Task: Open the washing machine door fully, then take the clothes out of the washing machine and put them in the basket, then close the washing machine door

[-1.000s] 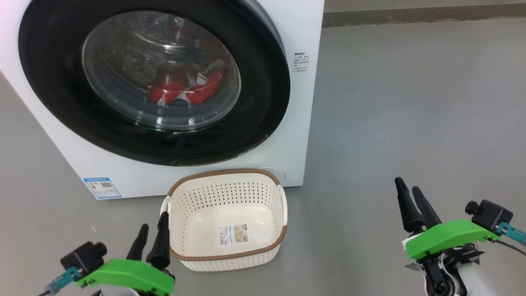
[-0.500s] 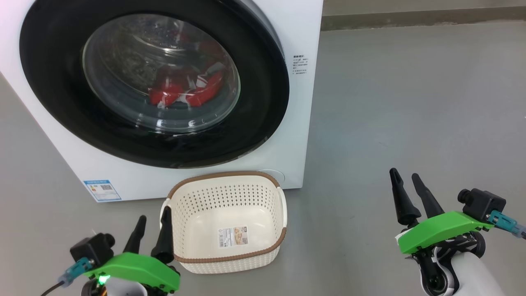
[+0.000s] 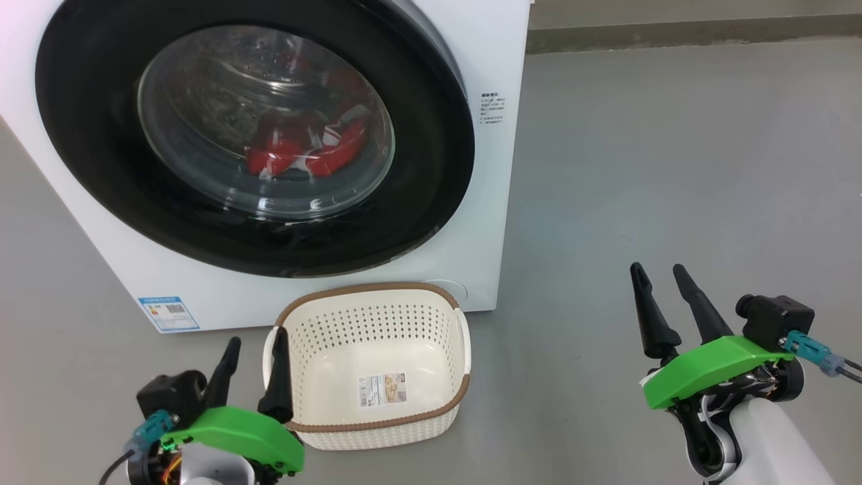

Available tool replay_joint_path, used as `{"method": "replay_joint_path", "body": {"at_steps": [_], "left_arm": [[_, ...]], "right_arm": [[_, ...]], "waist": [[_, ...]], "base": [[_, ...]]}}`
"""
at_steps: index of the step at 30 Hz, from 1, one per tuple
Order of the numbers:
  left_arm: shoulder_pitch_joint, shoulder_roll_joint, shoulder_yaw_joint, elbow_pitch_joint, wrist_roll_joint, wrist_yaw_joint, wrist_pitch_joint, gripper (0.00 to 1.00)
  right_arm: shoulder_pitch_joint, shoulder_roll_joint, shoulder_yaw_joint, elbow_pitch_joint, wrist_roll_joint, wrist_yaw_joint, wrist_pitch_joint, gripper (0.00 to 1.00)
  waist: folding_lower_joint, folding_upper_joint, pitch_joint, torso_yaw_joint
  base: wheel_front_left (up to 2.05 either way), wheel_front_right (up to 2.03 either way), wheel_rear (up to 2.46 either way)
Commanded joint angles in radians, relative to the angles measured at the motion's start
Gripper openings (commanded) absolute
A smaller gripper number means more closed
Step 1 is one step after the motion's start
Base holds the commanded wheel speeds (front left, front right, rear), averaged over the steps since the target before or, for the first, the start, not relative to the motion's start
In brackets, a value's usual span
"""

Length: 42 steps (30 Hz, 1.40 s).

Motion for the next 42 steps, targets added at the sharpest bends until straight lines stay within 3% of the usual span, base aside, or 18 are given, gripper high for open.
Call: {"method": "replay_joint_path", "body": {"at_steps": [1, 25, 42], "left_arm": [[-0.052, 0.018, 0.019, -0.017, 0.039, 0.009, -0.016, 1.0], [-0.108, 0.02, 0.013, 0.026, 0.289, 0.028, -0.083, 1.0], [-0.105, 0.013, 0.027, 0.043, 0.259, 0.013, -0.083, 1.0]], "right_arm": [[-0.057, -0.009, 0.025, -0.018, -0.045, 0.0, -0.018, 1.0], [-0.123, -0.013, 0.036, 0.033, -0.305, 0.001, -0.084, 1.0], [-0.125, -0.013, 0.024, 0.052, -0.324, 0.001, -0.084, 1.0]], "waist": [[0.0, 0.0, 0.001, -0.001], [0.0, 0.0, 0.002, -0.004], [0.0, 0.0, -0.002, -0.002]], "base": [[0.0, 0.0, 0.0], [0.0, 0.0, 0.0], [0.0, 0.0, 0.0]]}}
